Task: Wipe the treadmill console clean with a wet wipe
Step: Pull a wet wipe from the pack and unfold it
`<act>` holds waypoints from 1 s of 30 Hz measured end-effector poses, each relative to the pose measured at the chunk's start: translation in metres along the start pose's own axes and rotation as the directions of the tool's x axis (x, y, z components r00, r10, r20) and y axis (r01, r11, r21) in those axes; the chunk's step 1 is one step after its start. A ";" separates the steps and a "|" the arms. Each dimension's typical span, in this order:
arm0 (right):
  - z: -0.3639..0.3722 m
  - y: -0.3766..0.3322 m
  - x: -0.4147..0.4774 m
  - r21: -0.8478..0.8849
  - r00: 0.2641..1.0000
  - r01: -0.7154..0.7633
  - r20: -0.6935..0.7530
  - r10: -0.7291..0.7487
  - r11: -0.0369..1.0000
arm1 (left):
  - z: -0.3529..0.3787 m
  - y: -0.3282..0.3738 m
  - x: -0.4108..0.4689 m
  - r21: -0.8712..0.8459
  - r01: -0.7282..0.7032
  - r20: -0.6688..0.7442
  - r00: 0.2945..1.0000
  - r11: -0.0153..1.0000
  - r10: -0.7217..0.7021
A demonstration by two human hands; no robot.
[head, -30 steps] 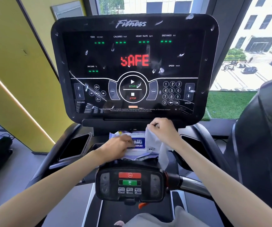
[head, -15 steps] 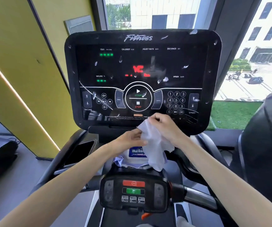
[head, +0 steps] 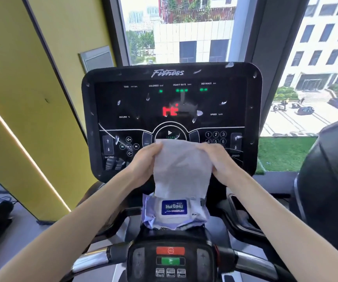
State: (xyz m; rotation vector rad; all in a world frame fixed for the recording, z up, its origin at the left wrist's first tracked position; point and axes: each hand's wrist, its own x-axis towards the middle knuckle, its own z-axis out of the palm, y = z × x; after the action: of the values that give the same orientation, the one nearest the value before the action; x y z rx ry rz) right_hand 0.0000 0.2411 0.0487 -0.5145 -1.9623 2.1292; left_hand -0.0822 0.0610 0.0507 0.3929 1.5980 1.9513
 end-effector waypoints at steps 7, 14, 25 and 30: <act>0.010 0.005 -0.011 0.514 0.875 -0.373 0.472 0.109 0.772 | 0.005 0.025 0.006 -0.169 0.121 -0.158 0.976 0.978 -0.148; 0.012 -0.011 -0.003 0.412 0.887 -0.071 0.443 -0.132 0.909 | -0.015 0.032 -0.009 -0.037 -0.034 0.214 0.976 0.999 0.042; 0.007 -0.041 -0.013 0.066 0.824 0.181 0.534 -0.188 0.981 | -0.033 0.056 -0.023 0.282 -0.414 0.293 0.896 0.866 0.333; 0.007 -0.043 -0.009 0.031 0.860 0.192 0.476 -0.184 0.981 | -0.042 0.060 -0.019 0.320 -0.316 0.283 0.932 0.893 0.228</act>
State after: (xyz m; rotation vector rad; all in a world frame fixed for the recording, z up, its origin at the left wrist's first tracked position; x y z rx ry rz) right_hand 0.0018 0.2352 0.0931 0.2299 -2.1590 2.2652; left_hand -0.1057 0.0089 0.1008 1.0149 1.8146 1.7124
